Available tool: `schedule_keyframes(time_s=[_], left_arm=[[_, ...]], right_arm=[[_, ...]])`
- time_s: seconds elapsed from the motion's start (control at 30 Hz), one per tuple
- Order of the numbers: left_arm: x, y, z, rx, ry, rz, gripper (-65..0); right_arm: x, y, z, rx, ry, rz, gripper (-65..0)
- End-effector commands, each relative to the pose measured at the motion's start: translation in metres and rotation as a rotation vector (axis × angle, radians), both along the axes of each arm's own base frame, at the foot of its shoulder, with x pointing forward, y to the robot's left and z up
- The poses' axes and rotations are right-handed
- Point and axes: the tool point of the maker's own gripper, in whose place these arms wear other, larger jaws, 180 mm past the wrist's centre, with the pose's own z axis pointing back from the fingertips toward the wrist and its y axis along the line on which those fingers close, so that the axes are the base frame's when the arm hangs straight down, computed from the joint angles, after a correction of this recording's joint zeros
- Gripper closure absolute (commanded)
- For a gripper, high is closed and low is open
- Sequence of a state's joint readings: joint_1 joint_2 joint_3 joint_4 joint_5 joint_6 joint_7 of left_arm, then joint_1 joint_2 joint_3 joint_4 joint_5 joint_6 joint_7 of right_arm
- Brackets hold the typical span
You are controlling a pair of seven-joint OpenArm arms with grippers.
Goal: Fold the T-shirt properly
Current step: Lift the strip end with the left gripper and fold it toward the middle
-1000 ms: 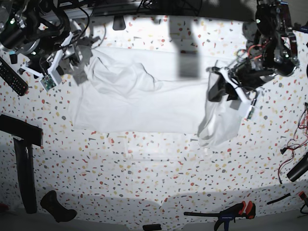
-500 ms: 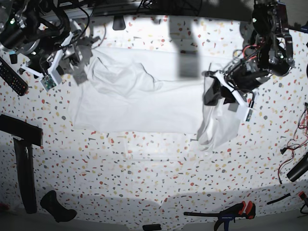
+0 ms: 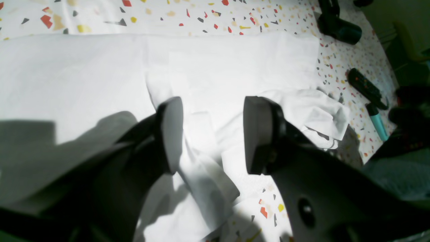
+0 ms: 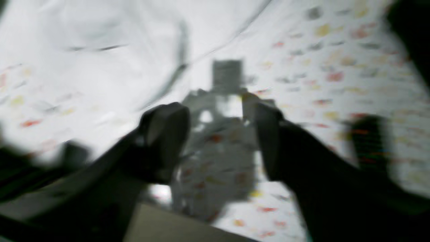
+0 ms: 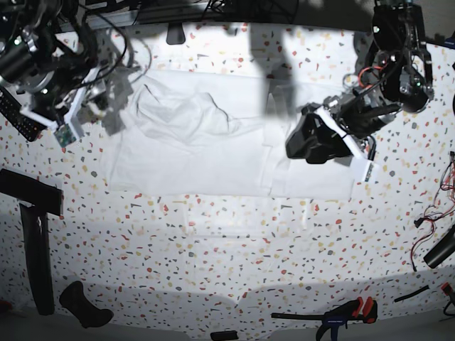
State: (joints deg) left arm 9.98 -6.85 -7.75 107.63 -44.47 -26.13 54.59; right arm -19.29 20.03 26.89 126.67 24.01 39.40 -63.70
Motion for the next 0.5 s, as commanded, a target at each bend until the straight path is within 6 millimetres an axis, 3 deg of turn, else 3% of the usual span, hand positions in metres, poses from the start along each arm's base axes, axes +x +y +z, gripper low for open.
schedule_keyframes(time_s=[0.0, 0.2, 0.33, 0.47], left_arm=[[0.003, -0.002, 0.012, -0.009, -0.04, -0.013, -28.2], [0.001, -0.002, 0.008, 0.008, -0.022, -0.023, -28.2], [0.001, -0.002, 0.008, 0.008, -0.023, -0.024, -28.2], [0.001, 0.004, 0.0, 0.088, -0.038, -0.033, -28.2]], right_arm=[[0.01, -0.016, 0.013, -0.01, -0.06, -0.063, -44.6], [0.028, -0.094, 0.026, 0.093, -0.163, -0.386, -45.4], [0.037, -0.098, 0.004, 0.329, -0.096, -0.408, -45.3], [0.041, -0.097, -0.031, 0.47, -0.007, -0.407, -45.3]])
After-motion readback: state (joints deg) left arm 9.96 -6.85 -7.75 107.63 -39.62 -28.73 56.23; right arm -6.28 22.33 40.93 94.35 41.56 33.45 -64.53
